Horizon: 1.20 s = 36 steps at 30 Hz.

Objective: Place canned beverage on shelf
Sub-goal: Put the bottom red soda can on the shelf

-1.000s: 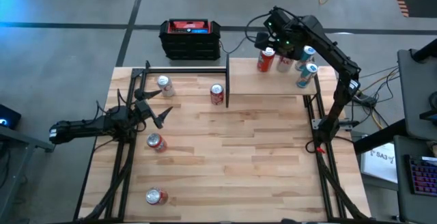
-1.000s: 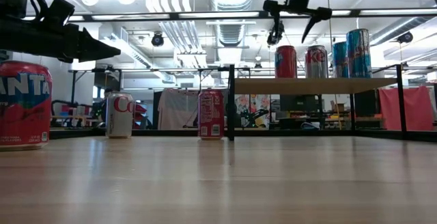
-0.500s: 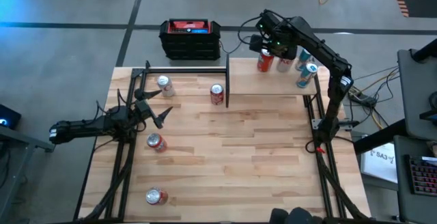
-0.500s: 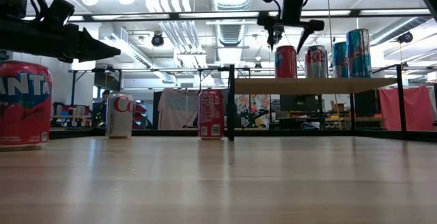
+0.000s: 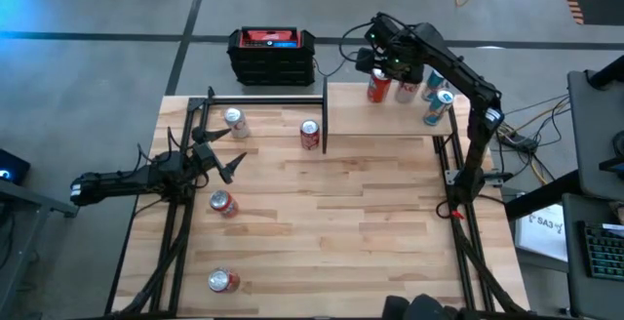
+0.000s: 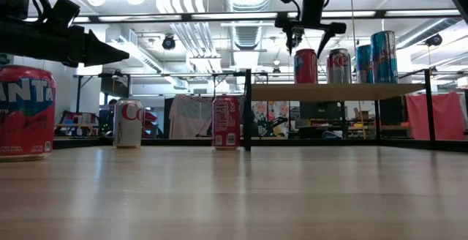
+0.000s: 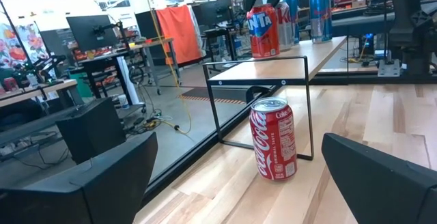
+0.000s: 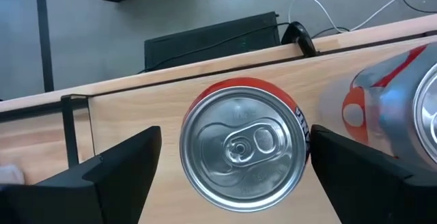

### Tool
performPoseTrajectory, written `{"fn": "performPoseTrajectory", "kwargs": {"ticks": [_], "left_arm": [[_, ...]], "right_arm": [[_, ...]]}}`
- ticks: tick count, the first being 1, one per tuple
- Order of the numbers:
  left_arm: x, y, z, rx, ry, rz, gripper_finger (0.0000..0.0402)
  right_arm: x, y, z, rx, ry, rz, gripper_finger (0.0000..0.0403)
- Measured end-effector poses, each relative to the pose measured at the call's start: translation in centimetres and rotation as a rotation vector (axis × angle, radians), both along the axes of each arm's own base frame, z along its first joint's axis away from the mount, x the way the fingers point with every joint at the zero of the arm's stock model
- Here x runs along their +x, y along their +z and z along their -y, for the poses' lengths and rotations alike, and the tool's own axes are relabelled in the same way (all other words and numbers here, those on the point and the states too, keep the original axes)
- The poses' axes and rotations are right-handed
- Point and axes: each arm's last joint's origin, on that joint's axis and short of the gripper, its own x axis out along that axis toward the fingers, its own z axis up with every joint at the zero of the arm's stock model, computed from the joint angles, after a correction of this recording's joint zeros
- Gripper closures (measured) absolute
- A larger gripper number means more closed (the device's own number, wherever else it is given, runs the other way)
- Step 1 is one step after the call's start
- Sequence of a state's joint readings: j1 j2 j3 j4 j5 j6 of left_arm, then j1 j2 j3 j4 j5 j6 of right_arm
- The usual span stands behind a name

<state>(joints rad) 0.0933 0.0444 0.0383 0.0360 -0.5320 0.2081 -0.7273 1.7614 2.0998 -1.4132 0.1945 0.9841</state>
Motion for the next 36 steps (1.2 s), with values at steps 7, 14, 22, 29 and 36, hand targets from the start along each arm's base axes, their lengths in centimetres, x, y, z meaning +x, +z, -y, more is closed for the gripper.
{"fn": "performPoseTrajectory", "kwargs": {"ticks": [7,14,22,29,36], "left_arm": [[0.0,0.0,0.0,0.0,0.001,0.0,0.0003],[0.0,0.0,0.0,0.0,0.0,0.0,0.0003],[0.0,0.0,0.0,0.0,0.0,0.0,0.0003],[0.0,0.0,0.0,0.0,0.0,0.0,0.0003],[0.0,0.0,0.0,0.0,0.0,0.0,0.0003]], "right_arm": [[0.6,-1.0,0.6,0.019,-0.002,-0.022,0.0051],[1.1,-1.8,1.0,0.037,-0.011,-0.035,0.0051],[1.0,-1.8,0.9,0.048,-0.048,-0.026,0.0075],[1.0,-1.8,0.9,0.056,-0.057,-0.027,0.0077],[1.0,-1.8,0.8,0.046,0.065,-0.067,0.0077]]}}
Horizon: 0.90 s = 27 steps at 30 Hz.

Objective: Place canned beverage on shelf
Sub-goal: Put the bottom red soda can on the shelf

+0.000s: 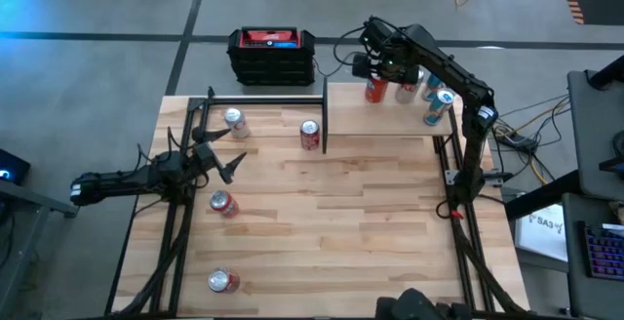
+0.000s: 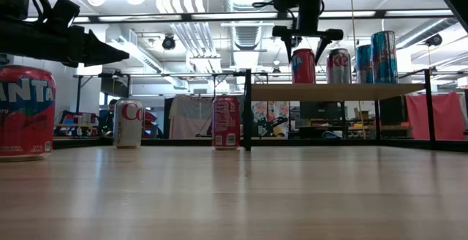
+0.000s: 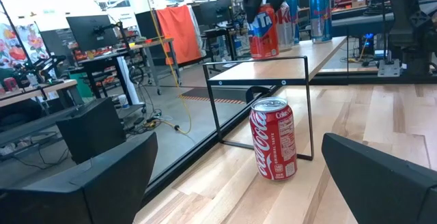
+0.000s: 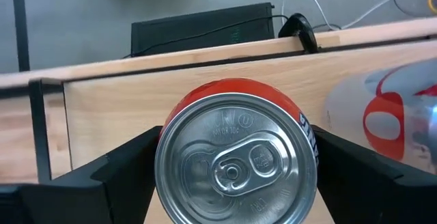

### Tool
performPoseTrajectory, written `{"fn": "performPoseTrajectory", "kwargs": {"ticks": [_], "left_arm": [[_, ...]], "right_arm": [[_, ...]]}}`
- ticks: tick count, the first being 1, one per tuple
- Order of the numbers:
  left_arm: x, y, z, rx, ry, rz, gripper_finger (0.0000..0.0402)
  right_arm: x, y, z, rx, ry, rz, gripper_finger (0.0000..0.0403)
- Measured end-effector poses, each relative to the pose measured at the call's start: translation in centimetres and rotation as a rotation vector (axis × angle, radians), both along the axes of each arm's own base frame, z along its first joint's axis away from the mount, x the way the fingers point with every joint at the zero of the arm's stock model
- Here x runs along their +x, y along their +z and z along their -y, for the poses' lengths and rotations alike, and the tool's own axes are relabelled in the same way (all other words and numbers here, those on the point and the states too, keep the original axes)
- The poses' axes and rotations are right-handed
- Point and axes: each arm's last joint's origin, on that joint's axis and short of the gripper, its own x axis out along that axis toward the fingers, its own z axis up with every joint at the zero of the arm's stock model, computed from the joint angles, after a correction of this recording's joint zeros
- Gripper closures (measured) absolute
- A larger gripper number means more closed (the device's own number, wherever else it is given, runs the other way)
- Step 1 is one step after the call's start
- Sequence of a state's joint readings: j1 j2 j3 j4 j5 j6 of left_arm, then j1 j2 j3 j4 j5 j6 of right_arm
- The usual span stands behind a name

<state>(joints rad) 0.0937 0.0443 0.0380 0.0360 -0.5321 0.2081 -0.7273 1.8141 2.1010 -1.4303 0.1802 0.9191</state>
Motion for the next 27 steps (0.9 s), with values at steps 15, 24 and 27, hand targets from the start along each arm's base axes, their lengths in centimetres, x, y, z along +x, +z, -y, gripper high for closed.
{"fn": "performPoseTrajectory", "kwargs": {"ticks": [15,24,27], "left_arm": [[0.0,0.0,0.0,0.0,0.0,0.0,0.0003],[0.0,0.0,0.0,0.0,0.0,0.0,0.0003],[0.0,0.0,0.0,0.0,0.0,0.0,0.0003]], "right_arm": [[-0.1,0.2,-0.2,-0.002,0.252,-0.049,0.0078],[-0.7,0.4,0.4,0.031,0.408,-0.007,0.0078],[-1.0,0.4,0.8,0.05,0.468,0.022,0.0078]]}}
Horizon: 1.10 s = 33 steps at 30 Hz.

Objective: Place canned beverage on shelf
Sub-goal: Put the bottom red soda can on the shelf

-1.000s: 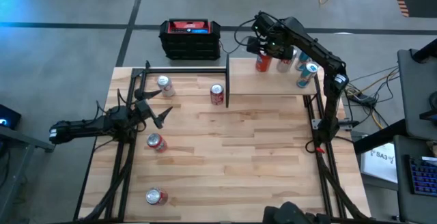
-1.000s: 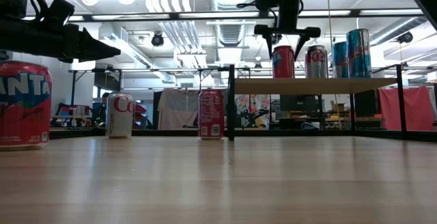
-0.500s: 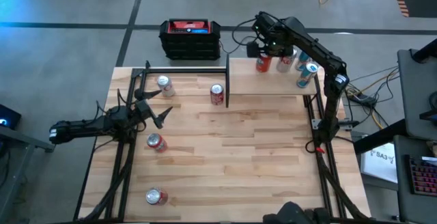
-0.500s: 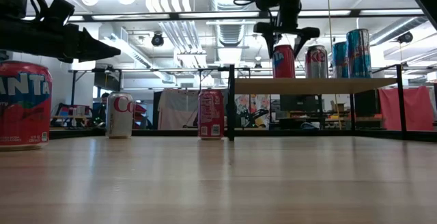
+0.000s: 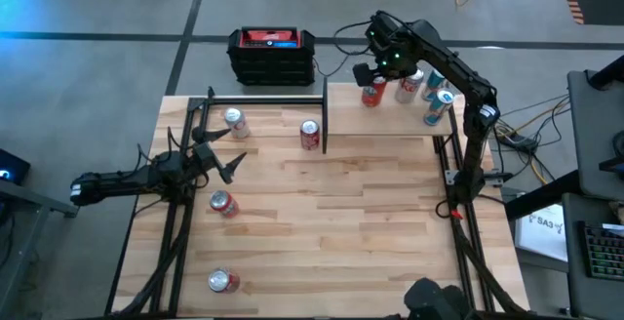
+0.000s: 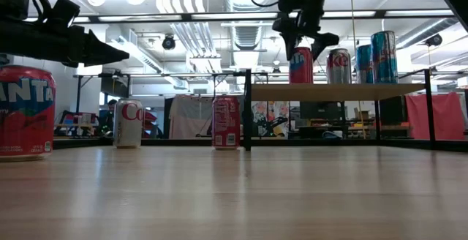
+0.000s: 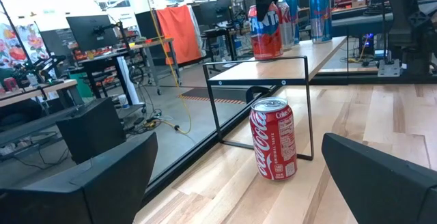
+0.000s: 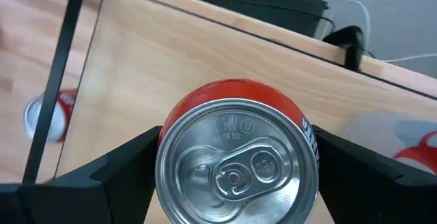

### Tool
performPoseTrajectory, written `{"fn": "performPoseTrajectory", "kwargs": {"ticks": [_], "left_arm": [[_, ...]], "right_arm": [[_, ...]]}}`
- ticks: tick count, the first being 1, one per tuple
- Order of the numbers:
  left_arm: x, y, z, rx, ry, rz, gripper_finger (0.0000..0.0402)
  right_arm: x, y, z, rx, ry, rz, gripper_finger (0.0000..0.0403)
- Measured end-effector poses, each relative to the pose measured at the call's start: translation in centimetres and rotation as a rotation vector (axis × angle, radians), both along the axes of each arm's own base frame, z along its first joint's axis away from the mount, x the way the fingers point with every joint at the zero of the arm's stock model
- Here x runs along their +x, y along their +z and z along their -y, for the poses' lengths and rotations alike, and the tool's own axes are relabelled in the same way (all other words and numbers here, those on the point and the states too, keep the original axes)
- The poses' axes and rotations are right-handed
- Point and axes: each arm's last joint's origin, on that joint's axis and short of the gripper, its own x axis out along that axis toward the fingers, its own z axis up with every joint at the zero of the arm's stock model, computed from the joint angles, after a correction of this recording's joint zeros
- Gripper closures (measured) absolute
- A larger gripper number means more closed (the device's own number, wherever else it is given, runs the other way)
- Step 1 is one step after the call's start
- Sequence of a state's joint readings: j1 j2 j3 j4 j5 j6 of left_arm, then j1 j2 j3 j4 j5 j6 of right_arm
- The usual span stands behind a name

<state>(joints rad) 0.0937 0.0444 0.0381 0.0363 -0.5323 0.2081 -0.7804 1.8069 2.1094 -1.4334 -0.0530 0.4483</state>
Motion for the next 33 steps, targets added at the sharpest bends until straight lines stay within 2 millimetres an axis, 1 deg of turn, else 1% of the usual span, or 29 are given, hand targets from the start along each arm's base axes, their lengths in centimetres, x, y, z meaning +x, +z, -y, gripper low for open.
{"fn": "performPoseTrajectory", "kwargs": {"ticks": [4,11,17,23,29,33], "left_arm": [[0.0,0.0,0.0,0.0,0.0,0.0,0.0003],[0.0,0.0,0.0,0.0,0.0,0.0,0.0003],[0.0,0.0,0.0,0.0,0.0,0.0,0.0003],[0.0,0.0,0.0,0.0,0.0,0.0,0.0003],[0.0,0.0,0.0,0.0,0.0,0.0,0.0003],[0.0,0.0,0.0,0.0,-0.001,0.0,0.0003]], "right_arm": [[-0.18,0.01,0.17,-0.005,0.037,-0.002,0.0078],[-0.13,0.03,0.1,-0.038,0.202,-0.016,0.0078],[-0.03,0.03,-0.04,-0.045,0.359,0.003,0.0078],[-0.04,0.02,-0.13,-0.066,0.462,-0.008,0.0078],[-0.01,0.01,-0.28,-0.083,0.608,0.006,0.0078],[0.0,0.01,-0.3,-0.102,0.665,-0.001,0.0078]]}}
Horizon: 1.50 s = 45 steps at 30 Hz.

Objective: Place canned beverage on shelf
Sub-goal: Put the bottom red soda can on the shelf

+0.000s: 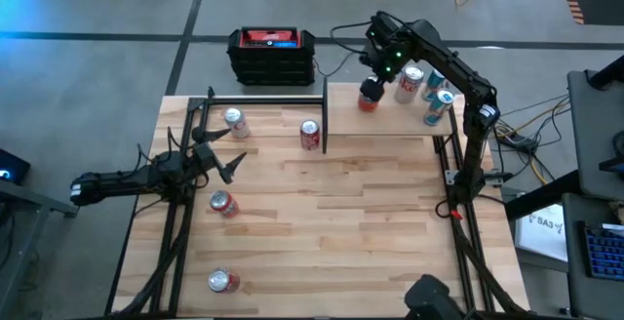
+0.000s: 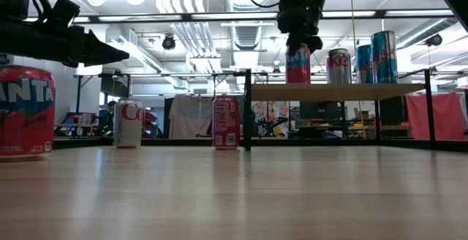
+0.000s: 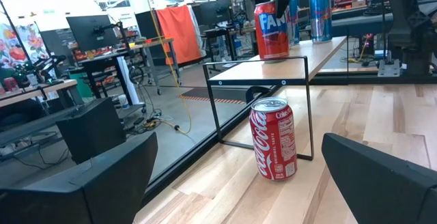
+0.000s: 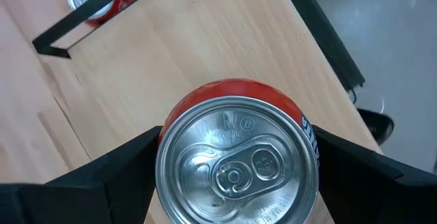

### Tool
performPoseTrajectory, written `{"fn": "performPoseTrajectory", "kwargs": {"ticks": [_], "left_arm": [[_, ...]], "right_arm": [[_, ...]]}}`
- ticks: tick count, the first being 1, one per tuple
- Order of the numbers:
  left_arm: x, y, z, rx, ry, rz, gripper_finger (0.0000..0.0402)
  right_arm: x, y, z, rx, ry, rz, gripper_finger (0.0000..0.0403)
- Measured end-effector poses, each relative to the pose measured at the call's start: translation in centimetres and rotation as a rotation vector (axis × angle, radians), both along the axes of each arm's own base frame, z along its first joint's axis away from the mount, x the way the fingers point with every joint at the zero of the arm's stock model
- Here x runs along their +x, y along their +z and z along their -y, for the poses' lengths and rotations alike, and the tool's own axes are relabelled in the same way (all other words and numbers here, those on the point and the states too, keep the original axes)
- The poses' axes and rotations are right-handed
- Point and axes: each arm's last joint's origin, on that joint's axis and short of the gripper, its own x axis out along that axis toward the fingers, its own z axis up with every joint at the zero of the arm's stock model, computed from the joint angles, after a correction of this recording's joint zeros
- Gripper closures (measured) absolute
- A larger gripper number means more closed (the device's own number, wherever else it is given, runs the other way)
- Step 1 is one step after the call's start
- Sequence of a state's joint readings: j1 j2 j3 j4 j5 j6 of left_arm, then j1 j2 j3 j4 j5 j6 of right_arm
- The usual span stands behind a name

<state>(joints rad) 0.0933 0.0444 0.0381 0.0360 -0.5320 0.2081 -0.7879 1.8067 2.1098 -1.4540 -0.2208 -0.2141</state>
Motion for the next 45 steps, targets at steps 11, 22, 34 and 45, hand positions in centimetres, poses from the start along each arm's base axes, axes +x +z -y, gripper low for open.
{"fn": "performPoseTrajectory", "kwargs": {"ticks": [11,22,34,45], "left_arm": [[0.0,0.0,0.0,0.0,0.0,0.0,0.0003],[0.0,0.01,0.0,0.0,0.0,0.0,0.0003],[0.0,-0.01,0.0,0.0,0.0,0.0,0.0003],[0.0,0.0,0.0,0.0,0.001,0.0,0.0003]], "right_arm": [[0.06,0.02,-0.2,-0.026,0.205,0.032,0.0078],[-0.09,-0.06,-0.47,-0.04,0.34,0.03,0.0076],[-0.41,-0.22,-0.81,-0.065,0.507,0.0,0.0076],[-0.42,-0.26,-0.79,-0.06,0.491,-0.008,0.0076]]}}
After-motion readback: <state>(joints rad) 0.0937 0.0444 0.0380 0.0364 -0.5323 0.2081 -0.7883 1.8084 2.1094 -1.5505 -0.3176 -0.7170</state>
